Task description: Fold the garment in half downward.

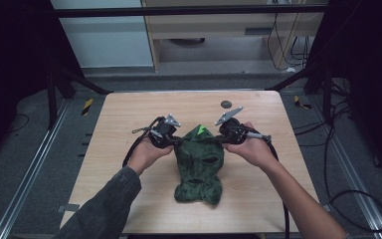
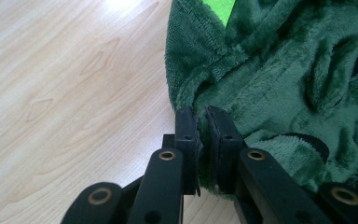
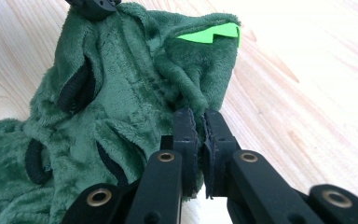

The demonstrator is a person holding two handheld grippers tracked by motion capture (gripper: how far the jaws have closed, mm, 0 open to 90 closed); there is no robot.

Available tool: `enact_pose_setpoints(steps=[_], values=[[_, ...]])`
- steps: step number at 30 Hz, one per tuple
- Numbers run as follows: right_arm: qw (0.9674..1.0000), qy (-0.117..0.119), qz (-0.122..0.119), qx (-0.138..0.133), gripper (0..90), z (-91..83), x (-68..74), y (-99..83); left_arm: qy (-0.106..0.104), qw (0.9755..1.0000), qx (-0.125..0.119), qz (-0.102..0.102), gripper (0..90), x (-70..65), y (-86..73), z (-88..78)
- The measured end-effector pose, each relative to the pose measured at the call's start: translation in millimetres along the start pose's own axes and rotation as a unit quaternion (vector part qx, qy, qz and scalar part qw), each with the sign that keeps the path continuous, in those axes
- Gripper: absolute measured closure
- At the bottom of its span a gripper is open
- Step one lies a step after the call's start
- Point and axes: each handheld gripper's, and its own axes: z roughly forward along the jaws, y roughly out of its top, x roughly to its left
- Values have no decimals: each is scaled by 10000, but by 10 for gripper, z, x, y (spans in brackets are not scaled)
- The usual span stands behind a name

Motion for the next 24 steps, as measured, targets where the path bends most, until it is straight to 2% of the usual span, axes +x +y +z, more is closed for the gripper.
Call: enact_pose_setpoints(steps=[13, 24], values=[[9998, -90, -139, -55, 853, -45, -17, 93, 28, 9999, -119, -48, 835, 38, 22, -78], [9995, -160, -245, -123, 853, -88, -19, 174, 139, 9998, -166, 7, 835, 84, 100, -158]])
